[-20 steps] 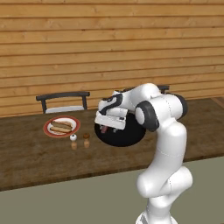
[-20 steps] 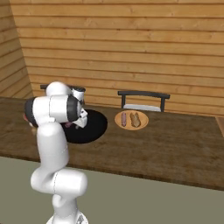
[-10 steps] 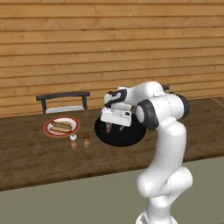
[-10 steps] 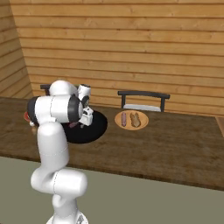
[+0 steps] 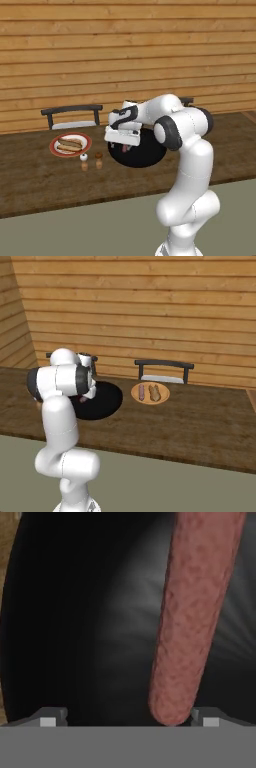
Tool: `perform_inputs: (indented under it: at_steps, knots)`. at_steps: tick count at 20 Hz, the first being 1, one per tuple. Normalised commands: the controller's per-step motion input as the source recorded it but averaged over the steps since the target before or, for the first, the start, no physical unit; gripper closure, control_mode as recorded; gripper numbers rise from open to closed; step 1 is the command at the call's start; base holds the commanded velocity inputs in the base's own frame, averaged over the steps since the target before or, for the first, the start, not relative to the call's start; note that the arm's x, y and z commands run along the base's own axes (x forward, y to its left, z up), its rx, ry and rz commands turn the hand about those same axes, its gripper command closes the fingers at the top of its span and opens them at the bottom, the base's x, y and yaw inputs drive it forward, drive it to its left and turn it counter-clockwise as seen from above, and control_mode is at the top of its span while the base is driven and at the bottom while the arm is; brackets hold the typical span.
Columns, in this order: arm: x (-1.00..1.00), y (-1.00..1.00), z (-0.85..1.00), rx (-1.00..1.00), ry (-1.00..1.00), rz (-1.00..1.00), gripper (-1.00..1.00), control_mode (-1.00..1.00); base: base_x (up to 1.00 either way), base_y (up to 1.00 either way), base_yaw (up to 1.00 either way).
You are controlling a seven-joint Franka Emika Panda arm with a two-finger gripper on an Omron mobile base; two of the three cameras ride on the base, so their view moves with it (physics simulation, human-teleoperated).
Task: Place one bun and one sausage from the bowl on each plate.
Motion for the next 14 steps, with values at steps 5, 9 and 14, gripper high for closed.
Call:
perform_inputs:
  at_steps: [5,9,14]
  knots:
    - [0.00,-0.45,0.04,0.00,-0.11,0.01,-1.00,-1.00,0.00,0.00,0.00]
    - [0.06,-0.13,-0.27,0.00,-0.07,0.06,-1.00,-1.00,0.00,0.00,0.00]
    - [0.00,-0.01,-0.42,0.00,-0.07,0.08,-1.00,-1.00,0.00,0.00,0.00]
